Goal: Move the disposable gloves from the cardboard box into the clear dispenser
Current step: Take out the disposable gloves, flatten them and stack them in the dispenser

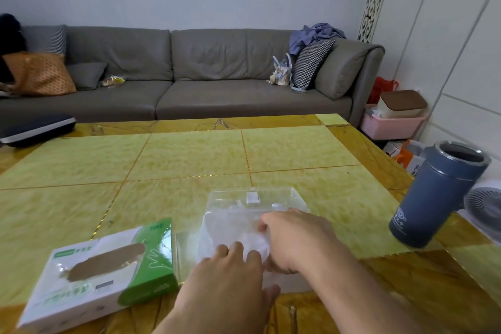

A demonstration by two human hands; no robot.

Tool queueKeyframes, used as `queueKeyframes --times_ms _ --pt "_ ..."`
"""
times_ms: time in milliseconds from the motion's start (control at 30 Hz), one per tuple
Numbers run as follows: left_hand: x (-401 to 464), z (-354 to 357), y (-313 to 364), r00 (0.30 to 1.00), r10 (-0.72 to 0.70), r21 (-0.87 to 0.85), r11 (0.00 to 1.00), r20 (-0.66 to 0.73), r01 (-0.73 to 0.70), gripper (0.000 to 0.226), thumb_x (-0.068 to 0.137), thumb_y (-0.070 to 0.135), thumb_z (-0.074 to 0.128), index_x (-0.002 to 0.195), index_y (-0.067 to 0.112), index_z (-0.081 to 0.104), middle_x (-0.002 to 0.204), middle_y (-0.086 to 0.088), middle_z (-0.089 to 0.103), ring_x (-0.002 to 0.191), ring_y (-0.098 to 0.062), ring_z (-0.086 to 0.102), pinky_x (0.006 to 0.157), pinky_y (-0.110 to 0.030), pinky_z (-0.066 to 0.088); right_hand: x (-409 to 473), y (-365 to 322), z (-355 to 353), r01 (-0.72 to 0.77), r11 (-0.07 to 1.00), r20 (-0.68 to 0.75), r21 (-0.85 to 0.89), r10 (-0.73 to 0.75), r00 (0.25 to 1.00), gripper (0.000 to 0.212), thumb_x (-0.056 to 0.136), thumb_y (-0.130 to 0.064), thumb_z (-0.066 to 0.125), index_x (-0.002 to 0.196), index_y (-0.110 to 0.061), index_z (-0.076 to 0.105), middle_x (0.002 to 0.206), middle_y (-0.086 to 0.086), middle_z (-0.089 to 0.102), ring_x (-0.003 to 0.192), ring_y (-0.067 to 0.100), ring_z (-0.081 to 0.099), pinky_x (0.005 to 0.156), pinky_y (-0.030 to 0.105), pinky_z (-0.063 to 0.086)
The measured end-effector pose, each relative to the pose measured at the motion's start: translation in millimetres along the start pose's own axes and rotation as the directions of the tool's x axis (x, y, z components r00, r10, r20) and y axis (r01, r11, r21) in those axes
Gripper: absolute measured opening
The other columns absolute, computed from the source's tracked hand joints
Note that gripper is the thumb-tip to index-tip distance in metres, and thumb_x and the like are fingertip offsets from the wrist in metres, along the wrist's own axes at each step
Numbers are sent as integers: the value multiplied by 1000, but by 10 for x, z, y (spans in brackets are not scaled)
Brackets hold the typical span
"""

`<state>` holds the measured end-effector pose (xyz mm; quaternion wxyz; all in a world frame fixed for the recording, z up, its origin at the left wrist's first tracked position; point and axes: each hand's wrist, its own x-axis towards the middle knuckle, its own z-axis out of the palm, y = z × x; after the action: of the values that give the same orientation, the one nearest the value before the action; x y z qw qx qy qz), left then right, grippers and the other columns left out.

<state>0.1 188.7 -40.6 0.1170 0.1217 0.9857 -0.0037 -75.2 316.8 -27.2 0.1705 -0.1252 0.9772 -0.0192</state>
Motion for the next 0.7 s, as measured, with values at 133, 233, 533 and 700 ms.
queueKeyframes --times_ms 133,233,533,700 --pt "15 8 -97 1000 -12 -104 995 -19 10 55 97 73 36 131 29 41 125 2 49 121 -18 49 92 -36 45 -3 3 -23 -12 1000 36 -5 12 999 64 85 -49 82 141 -38 53 129 -5 62 113 21 64 84 36 49" --pt "25 -27 -176 999 -11 -130 991 -30 7 54 94 77 38 129 35 43 121 7 54 116 -16 54 90 -36 47 10 -1 -34 -22 999 69 -26 24 997 62 86 -48 81 141 -40 52 127 -6 62 112 21 63 79 35 45" --pt "97 -208 27 1000 -14 -320 947 -7 11 30 100 41 36 127 27 38 117 3 44 121 -21 46 90 -35 41 60 7 -26 15 999 65 -41 -12 998 39 85 -20 64 120 -38 62 115 -7 67 114 22 64 78 33 42" --pt "260 -100 -4 987 -151 -291 944 48 158 53 102 31 40 151 38 23 107 -5 42 117 -34 54 83 -36 40 31 12 1 9 999 19 -43 -9 1000 46 89 -28 65 131 -42 57 121 -8 66 114 20 64 79 33 42"
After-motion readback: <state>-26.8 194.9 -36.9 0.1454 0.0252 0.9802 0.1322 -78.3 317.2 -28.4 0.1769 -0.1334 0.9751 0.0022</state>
